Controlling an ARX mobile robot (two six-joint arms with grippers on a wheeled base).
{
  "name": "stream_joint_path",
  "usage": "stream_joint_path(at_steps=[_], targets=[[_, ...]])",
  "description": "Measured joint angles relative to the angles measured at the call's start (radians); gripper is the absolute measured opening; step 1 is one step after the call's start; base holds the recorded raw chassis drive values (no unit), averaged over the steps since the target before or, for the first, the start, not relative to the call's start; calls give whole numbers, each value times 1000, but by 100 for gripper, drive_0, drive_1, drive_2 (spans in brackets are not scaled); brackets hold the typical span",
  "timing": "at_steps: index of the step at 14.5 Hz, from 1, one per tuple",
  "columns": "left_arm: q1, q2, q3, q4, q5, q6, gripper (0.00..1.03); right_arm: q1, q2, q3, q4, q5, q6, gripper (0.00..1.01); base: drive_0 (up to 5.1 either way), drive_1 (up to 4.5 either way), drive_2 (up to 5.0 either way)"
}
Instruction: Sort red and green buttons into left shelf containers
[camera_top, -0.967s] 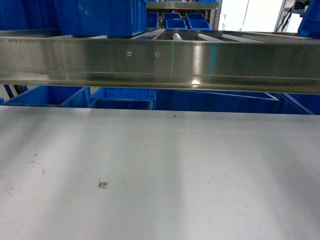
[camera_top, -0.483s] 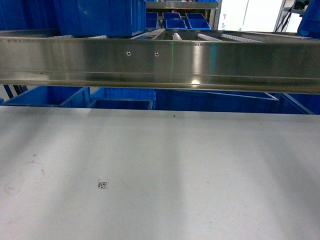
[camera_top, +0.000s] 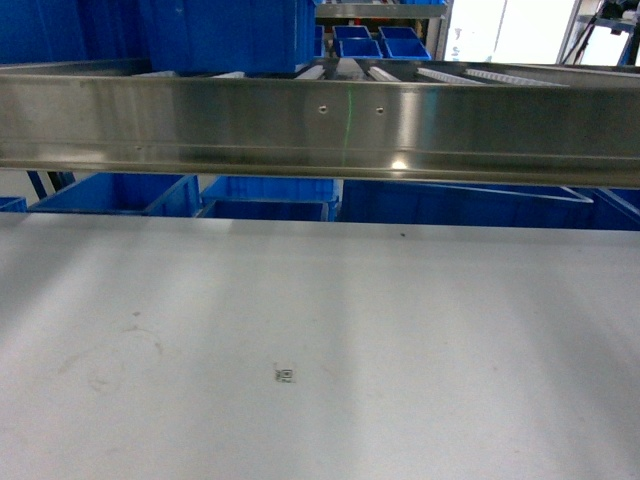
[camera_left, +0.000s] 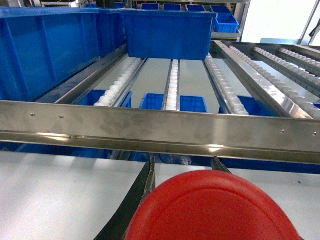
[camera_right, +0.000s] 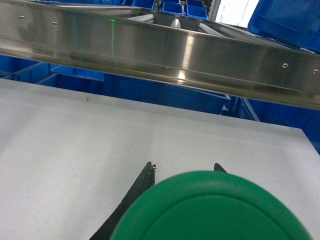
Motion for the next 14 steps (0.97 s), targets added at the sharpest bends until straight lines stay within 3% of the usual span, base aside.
stream_joint_path(at_steps=[10, 14], targets=[[-1, 2, 0, -1, 0, 0, 27, 0, 0, 0, 0, 0, 0, 27, 0, 0, 0], [-2, 1, 0, 0, 1, 0, 26, 0, 0, 0, -1, 0, 0, 27, -470, 78, 381]])
